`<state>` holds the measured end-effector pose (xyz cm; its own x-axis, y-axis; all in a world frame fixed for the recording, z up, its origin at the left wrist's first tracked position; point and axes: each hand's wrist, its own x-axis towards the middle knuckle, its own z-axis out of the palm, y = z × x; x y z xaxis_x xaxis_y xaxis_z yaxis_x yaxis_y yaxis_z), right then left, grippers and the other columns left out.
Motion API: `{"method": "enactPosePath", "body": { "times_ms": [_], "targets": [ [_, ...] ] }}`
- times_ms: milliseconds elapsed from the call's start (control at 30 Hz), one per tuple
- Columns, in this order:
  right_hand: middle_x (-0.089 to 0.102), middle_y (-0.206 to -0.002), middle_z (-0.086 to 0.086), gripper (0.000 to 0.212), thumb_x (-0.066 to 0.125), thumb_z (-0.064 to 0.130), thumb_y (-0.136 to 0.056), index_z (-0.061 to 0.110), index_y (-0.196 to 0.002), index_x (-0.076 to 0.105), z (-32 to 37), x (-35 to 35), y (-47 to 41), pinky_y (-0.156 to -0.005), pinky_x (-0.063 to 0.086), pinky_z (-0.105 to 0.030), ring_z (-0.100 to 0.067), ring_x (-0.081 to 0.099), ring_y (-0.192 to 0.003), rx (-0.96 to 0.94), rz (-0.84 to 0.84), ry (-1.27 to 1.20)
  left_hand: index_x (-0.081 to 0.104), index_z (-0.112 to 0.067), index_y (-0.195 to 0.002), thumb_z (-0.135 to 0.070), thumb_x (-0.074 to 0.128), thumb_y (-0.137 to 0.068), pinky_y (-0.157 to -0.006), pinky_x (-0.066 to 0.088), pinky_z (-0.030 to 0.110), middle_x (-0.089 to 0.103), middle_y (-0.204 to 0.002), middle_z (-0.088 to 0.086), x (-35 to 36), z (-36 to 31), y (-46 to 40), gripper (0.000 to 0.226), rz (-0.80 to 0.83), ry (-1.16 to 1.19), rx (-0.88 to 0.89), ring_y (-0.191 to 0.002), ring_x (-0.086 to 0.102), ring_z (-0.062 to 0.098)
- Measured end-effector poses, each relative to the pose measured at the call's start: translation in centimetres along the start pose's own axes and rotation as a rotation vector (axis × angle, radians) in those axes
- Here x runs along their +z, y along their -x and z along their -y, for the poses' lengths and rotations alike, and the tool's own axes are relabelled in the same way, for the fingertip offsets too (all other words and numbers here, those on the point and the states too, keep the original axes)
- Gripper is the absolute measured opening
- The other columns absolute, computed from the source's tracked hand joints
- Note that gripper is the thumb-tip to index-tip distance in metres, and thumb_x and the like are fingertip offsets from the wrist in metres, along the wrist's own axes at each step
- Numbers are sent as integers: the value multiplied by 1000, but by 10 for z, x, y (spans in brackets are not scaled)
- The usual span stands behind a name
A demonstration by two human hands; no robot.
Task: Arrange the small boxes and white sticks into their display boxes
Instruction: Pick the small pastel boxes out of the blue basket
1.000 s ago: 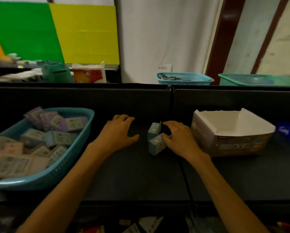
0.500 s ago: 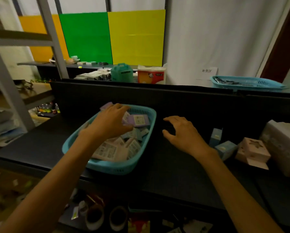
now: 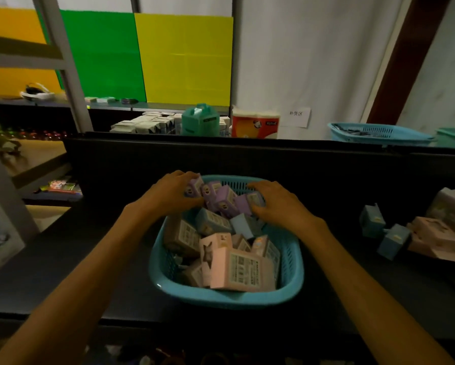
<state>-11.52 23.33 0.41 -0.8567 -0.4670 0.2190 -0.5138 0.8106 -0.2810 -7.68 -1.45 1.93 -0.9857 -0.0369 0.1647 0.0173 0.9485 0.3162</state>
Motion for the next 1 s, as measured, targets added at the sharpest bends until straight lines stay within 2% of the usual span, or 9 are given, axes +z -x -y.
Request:
{"method": "enactPosePath", "body": {
  "times_ms": [100,233,433,500,600,667,833,900,1000],
  "targets": [
    [42,-146,-1,64,54,55,-87,26,-142,40,9,3,-19,-99,44,-36,-21,45,-127,67,50,16,40,-28,-138,-44,67,-80,-91,47,37,46,-128,3,7,7,-17,66,23,51,33,-110,51,22],
    [50,-139,-1,69,52,67,-82,28,-138,45,22,11,-41,-89,47,-31,-20,53,-117,87,109,43,43,-26,-136,-42,66,-82,-89,45,32,45,-129,6,12,13,-39,62,26,67,79,-111,50,24],
    [65,-99,0,54,55,71,-75,25,-102,60,25,23,-54,-71,52,-33,-15,60,-80,103,167,65,41,-35,-136,-57,59,-81,-103,34,52,40,-138,4,20,11,-62,62,41,-109,122,-123,38,31],
    [65,-105,0,53,56,66,-79,24,-110,61,19,20,-54,-70,49,-31,-16,59,-86,99,122,84,44,-37,-134,-60,57,-81,-103,33,52,38,-140,4,23,5,-67,60,30,-112,147,-124,39,30],
    [61,-121,1,60,51,69,-80,28,-124,54,7,14,-52,-75,43,-30,-20,58,-103,104,45,138,51,-31,-128,-58,56,-83,-97,42,39,34,-140,4,29,-2,-73,53,43,-11,164,-120,44,27],
    [57,-128,0,61,51,67,-81,31,-131,46,-4,13,-51,-82,43,-34,-23,56,-110,119,46,114,51,-29,-127,-55,58,-83,-95,44,37,32,-141,5,34,-6,-78,52,61,2,164,-119,46,27],
    [44,-145,-2,71,51,48,-89,50,-146,8,-9,10,-45,-94,46,-40,-25,49,-124,24,92,77,50,-27,-117,-45,65,-81,-83,47,34,43,-126,7,43,-11,-82,43,71,86,137,-104,51,24],
    [41,-147,0,69,51,42,-92,48,-147,10,-3,8,-44,-95,43,-35,-23,44,-128,-34,113,69,49,-27,-112,-43,67,-80,-79,47,31,45,-120,6,44,-11,-81,39,65,122,142,-97,50,20],
    [43,-144,1,60,53,40,-92,41,-146,25,0,5,-42,-94,39,-29,-19,45,-125,-84,136,52,46,-31,-109,-41,70,-78,-76,45,28,44,-122,6,43,-11,-79,40,92,144,157,-99,49,19]
  ]
}}
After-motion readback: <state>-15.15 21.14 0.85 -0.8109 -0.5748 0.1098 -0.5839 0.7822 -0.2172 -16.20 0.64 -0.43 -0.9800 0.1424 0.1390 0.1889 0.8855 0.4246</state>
